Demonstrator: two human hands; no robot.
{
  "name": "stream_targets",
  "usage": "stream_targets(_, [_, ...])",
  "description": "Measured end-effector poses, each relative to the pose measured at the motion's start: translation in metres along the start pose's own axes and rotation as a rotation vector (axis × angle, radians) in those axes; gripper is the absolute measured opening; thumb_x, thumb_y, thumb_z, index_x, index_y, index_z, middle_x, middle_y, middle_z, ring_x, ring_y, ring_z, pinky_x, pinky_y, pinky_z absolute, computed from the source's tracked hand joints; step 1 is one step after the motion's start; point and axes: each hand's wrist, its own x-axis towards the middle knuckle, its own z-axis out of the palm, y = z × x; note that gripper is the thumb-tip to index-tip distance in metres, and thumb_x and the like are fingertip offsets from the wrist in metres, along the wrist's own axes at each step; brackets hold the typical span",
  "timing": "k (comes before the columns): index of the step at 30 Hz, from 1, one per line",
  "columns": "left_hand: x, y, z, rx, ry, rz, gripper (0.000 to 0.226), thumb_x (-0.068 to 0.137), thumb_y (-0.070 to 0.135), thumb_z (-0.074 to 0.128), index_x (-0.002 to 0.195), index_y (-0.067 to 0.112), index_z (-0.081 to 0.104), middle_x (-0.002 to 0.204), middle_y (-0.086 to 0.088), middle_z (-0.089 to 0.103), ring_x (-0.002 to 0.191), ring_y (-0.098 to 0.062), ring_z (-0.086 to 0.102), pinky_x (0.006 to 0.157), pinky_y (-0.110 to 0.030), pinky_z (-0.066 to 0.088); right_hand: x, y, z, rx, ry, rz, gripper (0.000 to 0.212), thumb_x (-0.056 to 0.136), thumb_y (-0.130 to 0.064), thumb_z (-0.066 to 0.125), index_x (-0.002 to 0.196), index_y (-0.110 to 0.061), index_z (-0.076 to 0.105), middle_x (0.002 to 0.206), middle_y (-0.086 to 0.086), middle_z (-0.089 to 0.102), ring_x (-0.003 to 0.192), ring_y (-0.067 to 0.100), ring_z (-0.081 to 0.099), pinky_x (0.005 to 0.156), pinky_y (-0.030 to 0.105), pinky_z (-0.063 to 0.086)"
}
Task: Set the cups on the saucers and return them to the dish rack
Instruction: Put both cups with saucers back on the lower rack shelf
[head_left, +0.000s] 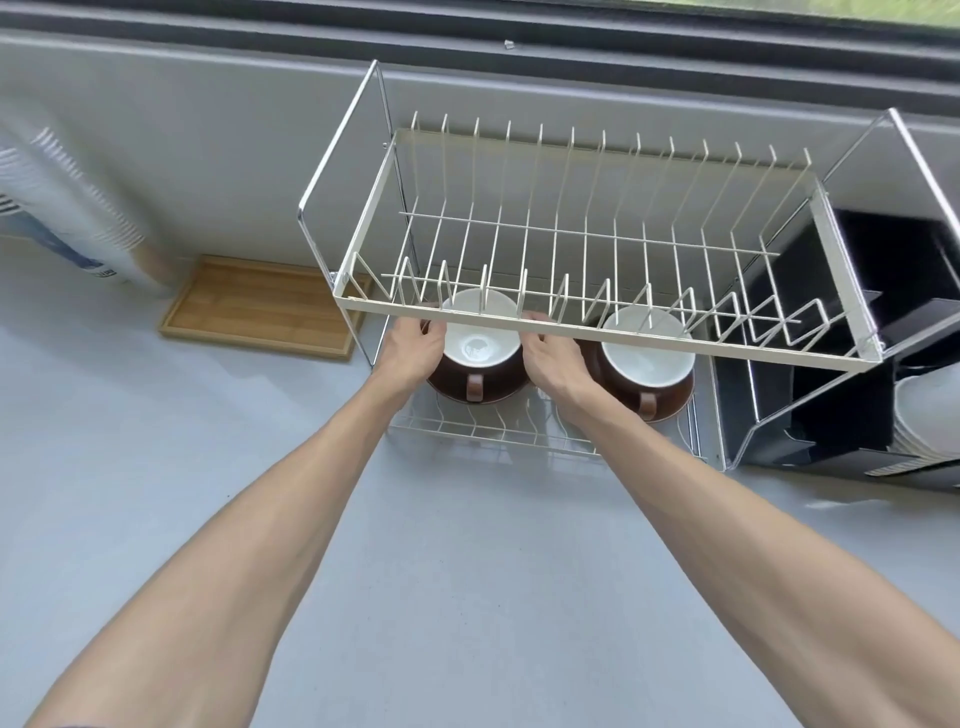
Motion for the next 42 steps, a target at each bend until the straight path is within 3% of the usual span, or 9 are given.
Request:
stream_targets(5, [-0.003,0.005,-0.004,0.059,-0.056,-0.003,0.040,0.095,0.045,0.045,0.112,0.015,0.065,0.098,-0.003,0.065,0.091,-0.022,0.056,0.074,-0.032,0.042,0.002,0.003,0.000,-0.065,-0.033,-0.033,0.048,0.107,-0.038,0.031,0.140,-0.009,0.051,0.143,0.018,0.052,0.133,0.033,0.045,0.098,0.031,0.033])
stream_targets(9, [-0.016,0.017,-0.012,0.049,-0.104,0.066,0.042,0.093,0.050,0.050,0.124,0.025,0.063,0.121,0.002,0.065,0.117,-0.022,0.057,0.104,-0.039,0.044,-0.002,0.004,-0.009,-0.126,-0.020,-0.113,0.045,0.106,-0.038,0.035,0.139,-0.012,0.050,0.137,0.012,0.057,0.128,0.029,0.051,0.094,0.027,0.034])
stream_targets(12, [-0.032,0.029,-0.015,0.148,-0.045,0.129,0.039,0.098,0.047,0.048,0.127,0.023,0.059,0.119,-0.002,0.062,0.116,-0.027,0.054,0.094,-0.035,0.042,-0.017,0.000,-0.023,-0.152,0.040,-0.241,0.033,0.105,-0.030,0.040,0.124,-0.010,0.058,0.122,0.012,0.064,0.114,0.029,0.058,0.094,0.033,0.041])
stream_targets(15, [-0.056,0.041,-0.012,0.440,0.073,0.233,0.041,0.100,0.041,0.045,0.122,0.010,0.061,0.113,-0.014,0.065,0.112,-0.036,0.057,0.082,-0.034,0.039,-0.026,0.003,-0.036,-0.261,0.079,-0.317,0.034,0.105,-0.029,0.040,0.130,-0.013,0.057,0.133,0.010,0.060,0.125,0.028,0.053,0.102,0.035,0.039])
stream_targets(21, [-0.100,0.057,0.020,0.767,0.151,0.511,0.042,0.099,0.038,0.047,0.127,0.012,0.065,0.125,-0.016,0.067,0.118,-0.036,0.055,0.095,-0.041,0.044,-0.045,0.026,-0.075,-0.393,0.201,-0.370,0.036,0.102,-0.023,0.046,0.136,-0.014,0.053,0.138,0.009,0.058,0.129,0.029,0.051,0.107,0.043,0.041])
stream_targets(26, [-0.120,0.076,0.049,0.687,0.115,0.534,0.037,0.102,0.038,0.043,0.099,0.007,0.064,0.102,-0.018,0.069,0.101,-0.037,0.061,0.078,-0.037,0.042,-0.048,0.043,-0.107,-0.527,0.320,-0.407,0.033,0.101,-0.021,0.046,0.131,-0.014,0.058,0.133,0.009,0.060,0.130,0.028,0.048,0.106,0.037,0.037])
stream_targets(30, [-0.126,0.084,0.082,0.525,0.071,0.502,0.037,0.099,0.038,0.046,0.113,0.010,0.066,0.107,-0.014,0.069,0.104,-0.035,0.061,0.079,-0.038,0.044,-0.043,0.059,-0.129,-0.407,0.342,-0.263,0.037,0.100,-0.021,0.046,0.132,-0.004,0.056,0.134,0.015,0.060,0.132,0.033,0.047,0.112,0.041,0.033])
stream_targets(35, [-0.114,0.086,0.113,0.140,-0.090,0.152,0.048,0.099,0.044,0.048,0.135,0.013,0.055,0.138,-0.010,0.059,0.128,-0.029,0.052,0.098,-0.037,0.039,-0.035,0.065,-0.138,-0.236,0.297,-0.083,0.041,0.098,-0.032,0.041,0.128,-0.008,0.057,0.132,0.011,0.061,0.128,0.033,0.051,0.110,0.045,0.039])
stream_targets(42, [-0.093,0.081,0.138,-0.006,-0.143,-0.046,0.064,0.093,0.053,0.052,0.148,0.020,0.045,0.148,-0.006,0.052,0.137,-0.027,0.047,0.111,-0.039,0.038,-0.027,0.066,-0.133,-0.101,0.255,0.029,0.046,0.104,-0.042,0.037,0.143,-0.021,0.049,0.145,0.011,0.053,0.135,0.032,0.046,0.105,0.037,0.037])
